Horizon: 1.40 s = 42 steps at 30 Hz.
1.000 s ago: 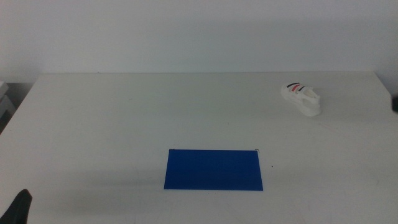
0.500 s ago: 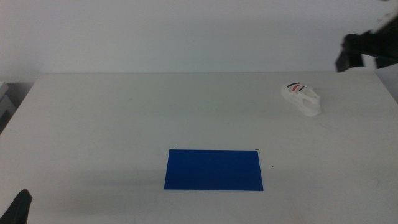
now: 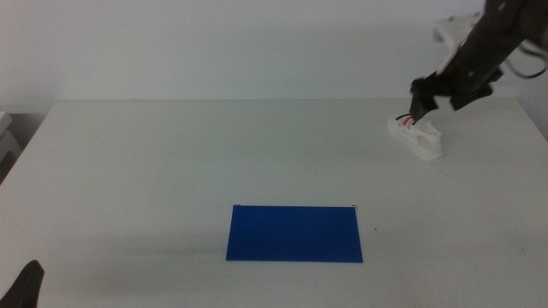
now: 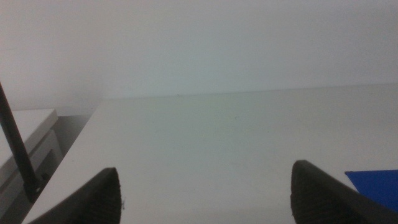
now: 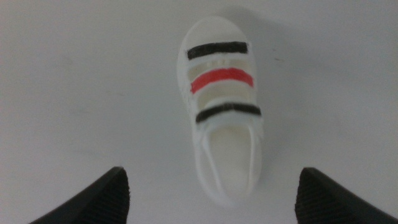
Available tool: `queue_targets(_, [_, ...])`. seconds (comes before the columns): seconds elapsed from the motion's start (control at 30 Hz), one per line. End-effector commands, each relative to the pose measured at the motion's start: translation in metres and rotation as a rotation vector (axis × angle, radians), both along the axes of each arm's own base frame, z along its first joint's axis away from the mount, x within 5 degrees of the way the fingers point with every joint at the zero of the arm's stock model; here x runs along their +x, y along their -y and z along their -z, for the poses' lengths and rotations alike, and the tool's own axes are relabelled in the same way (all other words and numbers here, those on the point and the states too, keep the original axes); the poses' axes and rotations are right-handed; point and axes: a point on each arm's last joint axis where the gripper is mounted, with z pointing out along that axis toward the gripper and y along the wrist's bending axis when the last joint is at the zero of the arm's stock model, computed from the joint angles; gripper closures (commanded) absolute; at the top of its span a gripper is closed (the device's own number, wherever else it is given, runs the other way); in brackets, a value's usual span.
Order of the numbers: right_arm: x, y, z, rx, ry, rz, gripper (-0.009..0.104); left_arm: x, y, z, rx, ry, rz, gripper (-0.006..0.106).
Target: Use one arm to grab the shoe from the table and place it on the mat.
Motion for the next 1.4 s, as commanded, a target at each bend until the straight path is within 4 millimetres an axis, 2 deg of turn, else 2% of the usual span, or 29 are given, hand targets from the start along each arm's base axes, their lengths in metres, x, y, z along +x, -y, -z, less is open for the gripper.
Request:
queue_targets(0.0, [0.007,0.0,-0.024,-0.041,0.118,-0.054,0.003,0.0,0.0,-0.006,-0.018,0.084,-0.001,0.007])
queue_targets(0.1, [0.021,-0.001,0.0,-0.043,0.104,-0.056,0.003,0.0,0.0,-0.006,-0.018,0.084,-0.001,0.007])
queue_targets(0.2, [0.029,-0.001,0.015,-0.041,0.121,-0.046,0.003,0.0,0.0,-0.006,-0.018,0.084,-0.001,0.007])
queue_targets(0.33, [0.037,-0.003,0.029,-0.04,0.144,-0.044,0.004,0.0,0.0,-0.006,-0.018,0.084,-0.001,0.007])
queue_targets(0.43, [0.039,-0.004,0.031,-0.04,0.163,-0.044,0.009,0.0,0.0,-0.006,-0.018,0.084,-0.001,0.007])
queue_targets(0.53, [0.04,-0.004,0.03,-0.031,0.18,-0.03,0.027,0.0,0.0,-0.006,-0.018,0.084,-0.001,0.007])
queue_targets(0.63, [0.04,-0.004,0.03,-0.02,0.171,-0.012,0.064,0.0,0.0,-0.006,-0.018,0.084,-0.001,0.007])
queue_targets(0.7, [0.039,-0.004,0.031,-0.02,0.155,-0.014,0.095,0.0,0.0,-0.006,-0.018,0.084,-0.001,0.007])
queue_targets(0.77, [0.037,-0.004,0.03,-0.021,0.143,-0.016,0.099,0.0,0.0,-0.006,-0.018,0.084,-0.001,0.007])
queue_targets(0.9, [0.029,-0.008,0.012,-0.015,0.138,-0.018,0.099,0.0,0.0,-0.006,-0.018,0.084,-0.001,0.007])
queue_targets(1.07, [0.008,-0.023,-0.035,0.016,0.167,-0.003,0.099,0.0,0.0,-0.006,-0.018,0.084,-0.001,0.007])
queue_targets(1.23, [-0.017,-0.047,-0.078,0.06,0.198,-0.002,0.099,0.0,0.0,-0.006,-0.018,0.084,-0.001,0.007])
queue_targets(1.37, [-0.04,-0.068,-0.103,0.079,0.197,-0.003,0.099,0.0,0.0,-0.006,-0.018,0.084,-0.001,0.007])
